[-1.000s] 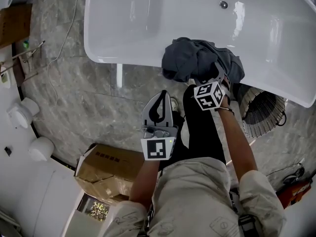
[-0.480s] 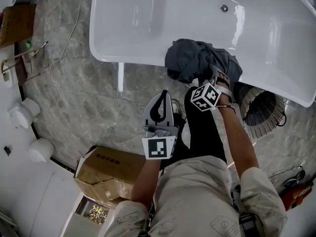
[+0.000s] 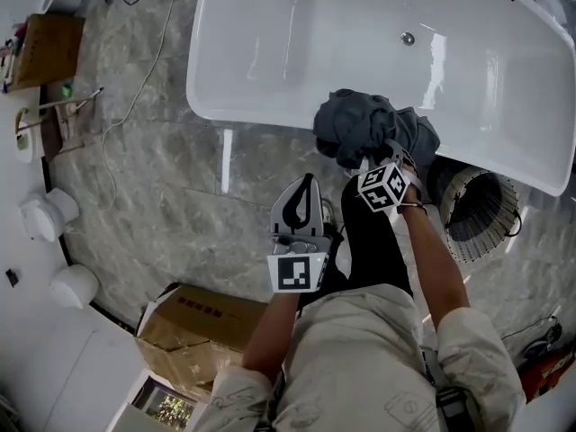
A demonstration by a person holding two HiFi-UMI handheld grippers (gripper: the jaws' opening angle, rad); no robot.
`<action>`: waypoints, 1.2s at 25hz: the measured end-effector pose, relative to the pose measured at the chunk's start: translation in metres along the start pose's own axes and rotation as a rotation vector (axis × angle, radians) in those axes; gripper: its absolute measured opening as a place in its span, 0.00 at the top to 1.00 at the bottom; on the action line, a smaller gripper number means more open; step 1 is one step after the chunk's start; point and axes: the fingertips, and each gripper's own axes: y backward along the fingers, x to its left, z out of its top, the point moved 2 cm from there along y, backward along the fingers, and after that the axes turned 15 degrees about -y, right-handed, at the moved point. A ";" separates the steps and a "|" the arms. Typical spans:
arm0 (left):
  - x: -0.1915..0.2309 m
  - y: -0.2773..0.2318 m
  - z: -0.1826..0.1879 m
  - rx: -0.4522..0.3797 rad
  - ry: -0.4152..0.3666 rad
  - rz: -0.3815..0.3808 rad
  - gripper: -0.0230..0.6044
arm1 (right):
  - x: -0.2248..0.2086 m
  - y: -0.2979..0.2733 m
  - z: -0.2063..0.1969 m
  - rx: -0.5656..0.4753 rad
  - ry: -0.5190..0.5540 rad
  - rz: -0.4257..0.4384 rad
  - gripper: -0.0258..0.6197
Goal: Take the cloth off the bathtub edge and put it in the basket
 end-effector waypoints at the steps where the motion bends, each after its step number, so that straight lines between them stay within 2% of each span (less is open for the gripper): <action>1: 0.001 0.005 0.003 -0.011 -0.003 -0.001 0.97 | 0.002 0.007 0.000 -0.007 -0.023 0.003 0.84; 11: 0.018 0.058 0.033 -0.113 -0.028 -0.015 0.97 | 0.031 0.099 -0.003 -0.149 -0.241 -0.042 0.84; 16: 0.027 0.096 0.048 -0.175 0.005 -0.016 0.97 | 0.047 0.155 0.005 -0.232 -0.338 -0.050 0.84; 24: 0.032 0.147 0.073 -0.309 0.008 -0.036 0.97 | 0.060 0.249 0.017 -0.454 -0.448 -0.121 0.84; 30: 0.049 0.175 0.092 -0.331 0.011 -0.027 0.97 | 0.075 0.331 0.026 -0.613 -0.483 -0.166 0.84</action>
